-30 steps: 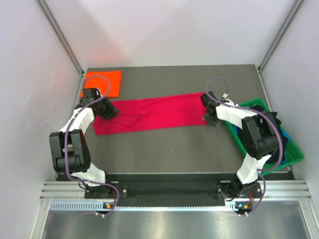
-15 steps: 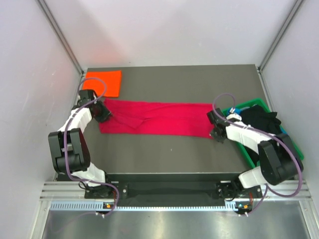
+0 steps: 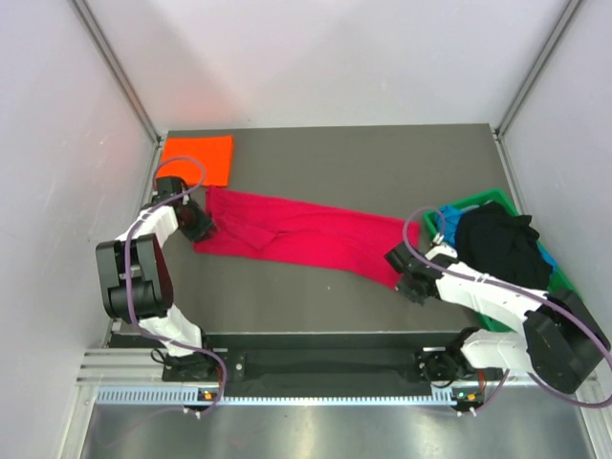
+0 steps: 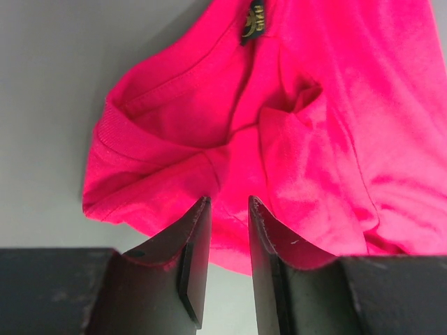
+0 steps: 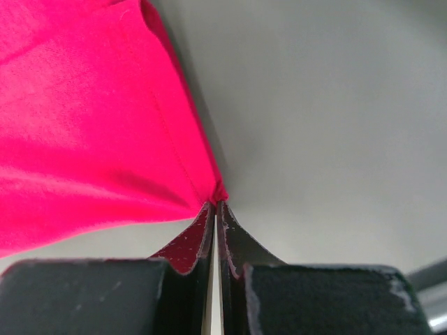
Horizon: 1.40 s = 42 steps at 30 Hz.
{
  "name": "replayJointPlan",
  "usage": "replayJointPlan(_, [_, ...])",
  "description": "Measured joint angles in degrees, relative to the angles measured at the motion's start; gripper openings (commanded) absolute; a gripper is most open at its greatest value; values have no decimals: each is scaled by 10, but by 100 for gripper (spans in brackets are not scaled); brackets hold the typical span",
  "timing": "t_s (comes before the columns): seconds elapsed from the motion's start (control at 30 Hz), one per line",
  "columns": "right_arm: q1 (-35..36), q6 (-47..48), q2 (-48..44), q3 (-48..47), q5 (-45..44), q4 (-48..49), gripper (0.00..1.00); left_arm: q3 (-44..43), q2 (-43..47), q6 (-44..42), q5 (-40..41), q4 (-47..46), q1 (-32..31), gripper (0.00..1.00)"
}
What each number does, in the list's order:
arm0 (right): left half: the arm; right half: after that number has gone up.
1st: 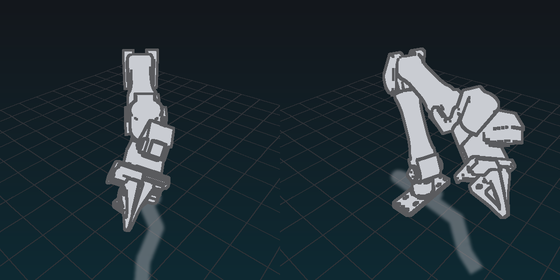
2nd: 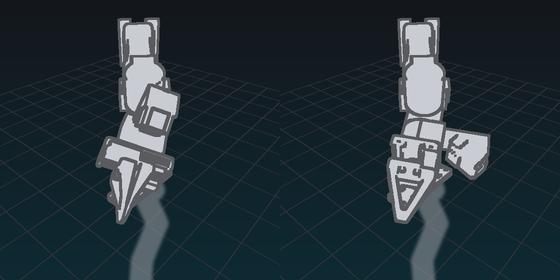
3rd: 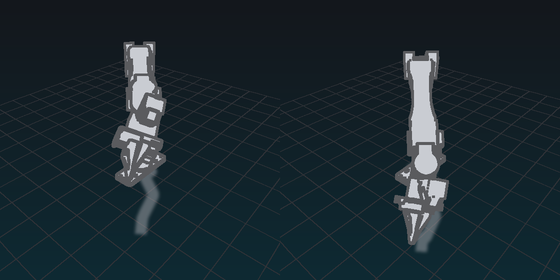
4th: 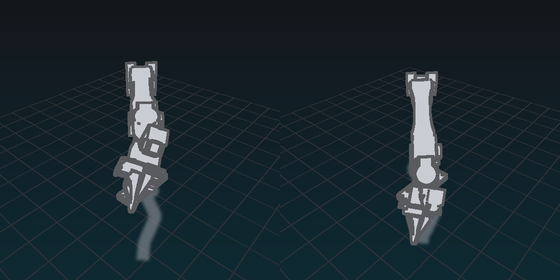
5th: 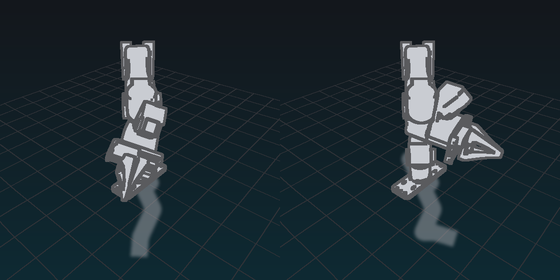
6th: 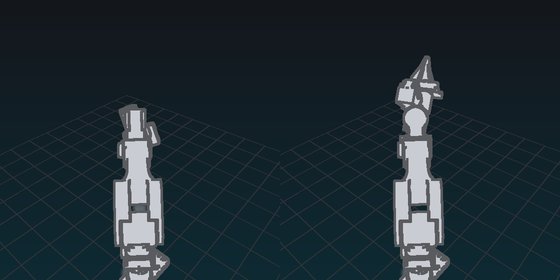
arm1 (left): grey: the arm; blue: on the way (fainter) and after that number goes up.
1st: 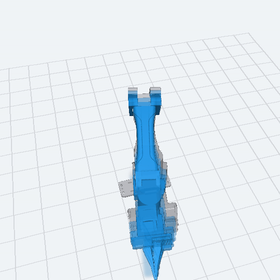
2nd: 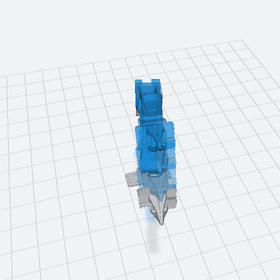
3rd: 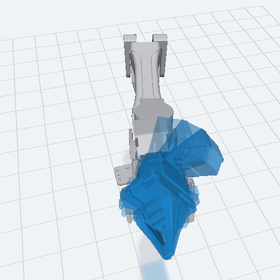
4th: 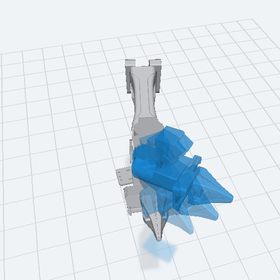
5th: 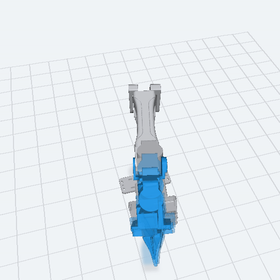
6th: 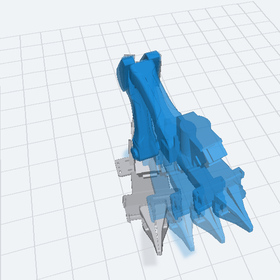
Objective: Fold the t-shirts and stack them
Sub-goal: Fold the tshirt
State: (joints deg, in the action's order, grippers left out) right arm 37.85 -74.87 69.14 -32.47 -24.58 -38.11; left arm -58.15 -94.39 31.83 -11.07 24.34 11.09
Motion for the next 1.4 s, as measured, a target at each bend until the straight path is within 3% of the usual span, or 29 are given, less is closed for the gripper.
replayJointPlan(0.43, [174,-233,-28,2,-24,-155,0,5,-42,15,-18,-29,0,33])
replayJointPlan(0.87, [193,-303,-69,11,-53,-206,0,-5,-57,27,5,-38,-25,33])
replayJointPlan(1.1, [196,-295,-74,-4,-84,-229,24,-17,-69,37,26,-43,-47,32])
replayJointPlan(1.4, [203,-263,-81,-123,-144,-273,33,-63,-108,43,34,-50,-77,32])
